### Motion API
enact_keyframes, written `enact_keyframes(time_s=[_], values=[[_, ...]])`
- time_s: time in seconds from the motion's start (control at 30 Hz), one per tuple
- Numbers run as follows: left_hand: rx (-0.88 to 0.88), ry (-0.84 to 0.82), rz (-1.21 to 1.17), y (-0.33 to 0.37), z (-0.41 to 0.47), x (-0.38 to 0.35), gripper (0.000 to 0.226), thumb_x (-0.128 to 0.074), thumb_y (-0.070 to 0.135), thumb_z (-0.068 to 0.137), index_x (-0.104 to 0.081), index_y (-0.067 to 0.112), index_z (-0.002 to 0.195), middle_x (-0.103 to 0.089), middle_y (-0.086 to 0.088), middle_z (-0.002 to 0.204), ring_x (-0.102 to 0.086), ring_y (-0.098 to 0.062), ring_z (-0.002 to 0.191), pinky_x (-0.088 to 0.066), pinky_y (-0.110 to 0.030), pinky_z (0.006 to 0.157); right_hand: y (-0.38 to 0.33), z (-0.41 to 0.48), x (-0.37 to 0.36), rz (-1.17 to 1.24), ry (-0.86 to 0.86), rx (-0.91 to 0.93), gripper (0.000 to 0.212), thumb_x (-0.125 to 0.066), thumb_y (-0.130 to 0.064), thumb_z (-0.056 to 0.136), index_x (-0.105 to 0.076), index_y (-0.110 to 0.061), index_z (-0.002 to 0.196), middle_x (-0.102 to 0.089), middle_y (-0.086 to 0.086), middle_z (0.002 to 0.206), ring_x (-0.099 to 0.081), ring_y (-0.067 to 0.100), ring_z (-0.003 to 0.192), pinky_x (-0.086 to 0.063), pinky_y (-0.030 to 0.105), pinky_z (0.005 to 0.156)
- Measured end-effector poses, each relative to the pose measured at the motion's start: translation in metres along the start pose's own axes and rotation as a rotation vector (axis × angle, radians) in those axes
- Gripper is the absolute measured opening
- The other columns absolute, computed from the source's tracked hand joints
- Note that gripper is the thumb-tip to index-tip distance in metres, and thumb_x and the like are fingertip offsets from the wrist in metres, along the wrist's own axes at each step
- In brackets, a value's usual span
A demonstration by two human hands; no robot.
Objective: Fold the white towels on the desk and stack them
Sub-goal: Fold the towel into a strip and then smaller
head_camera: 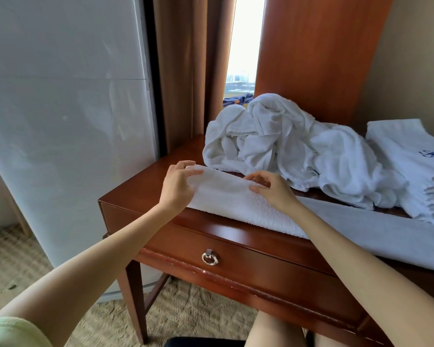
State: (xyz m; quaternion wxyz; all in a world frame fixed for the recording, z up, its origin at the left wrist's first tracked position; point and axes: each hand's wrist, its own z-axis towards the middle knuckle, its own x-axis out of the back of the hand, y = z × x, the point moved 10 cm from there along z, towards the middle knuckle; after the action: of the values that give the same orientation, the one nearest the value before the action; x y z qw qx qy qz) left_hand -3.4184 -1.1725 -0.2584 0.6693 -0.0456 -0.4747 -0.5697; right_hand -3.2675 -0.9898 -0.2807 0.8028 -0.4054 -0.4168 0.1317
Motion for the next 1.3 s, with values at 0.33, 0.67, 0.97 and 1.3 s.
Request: enact_keyframes(time_s=[0.33, 0.67, 0.97, 1.3], values=[[-0.029, -0.282, 0.310, 0.013, -0.006, -0.040, 0.049, -0.044, 0.004, 0.094, -0.046, 0.014, 0.142, -0.014, -0.005, 0.161, -0.009, -0.020, 0.149, -0.005, -0.045, 0.119, -0.016, -0.011, -0.022, -0.485, -0.035, 0.139, 0.032, -0.052, -0.019, 0.099, -0.061, -0.021, 0.129, -0.057, -0.002, 0.135, -0.050, 0.015, 0.125, -0.036, 0.027, 0.100], [-0.018, -0.580, 0.341, 0.016, -0.031, -0.095, 0.055, -0.020, 0.040, 0.103, -0.010, 0.026, 0.155, -0.001, -0.003, 0.163, 0.001, -0.020, 0.149, 0.001, -0.040, 0.119, 0.022, -0.042, -0.042, -0.694, -0.365, -0.059, 0.056, -0.021, -0.051, 0.103, -0.014, -0.031, 0.154, -0.004, -0.005, 0.163, -0.001, 0.009, 0.149, -0.003, 0.036, 0.121], [0.436, -0.375, 0.489, -0.054, -0.020, -0.019, 0.069, -0.046, 0.061, 0.090, -0.045, 0.009, 0.135, -0.046, -0.015, 0.135, -0.045, -0.034, 0.123, -0.041, -0.042, 0.095, 0.035, -0.055, -0.021, -0.710, -0.327, -0.083, 0.062, -0.020, -0.057, 0.101, -0.009, -0.029, 0.155, -0.001, -0.005, 0.163, 0.002, 0.009, 0.149, -0.001, 0.036, 0.121], [0.537, -0.291, -0.553, 0.023, 0.001, -0.019, 0.021, -0.065, 0.012, 0.088, -0.059, 0.001, 0.105, -0.062, -0.016, 0.103, -0.063, -0.030, 0.098, -0.054, -0.035, 0.068, 0.004, -0.062, 0.007, 0.095, -0.109, -0.171, 0.052, -0.039, -0.046, 0.101, -0.041, -0.020, 0.146, -0.039, -0.004, 0.152, -0.031, 0.011, 0.141, -0.024, 0.023, 0.107]])
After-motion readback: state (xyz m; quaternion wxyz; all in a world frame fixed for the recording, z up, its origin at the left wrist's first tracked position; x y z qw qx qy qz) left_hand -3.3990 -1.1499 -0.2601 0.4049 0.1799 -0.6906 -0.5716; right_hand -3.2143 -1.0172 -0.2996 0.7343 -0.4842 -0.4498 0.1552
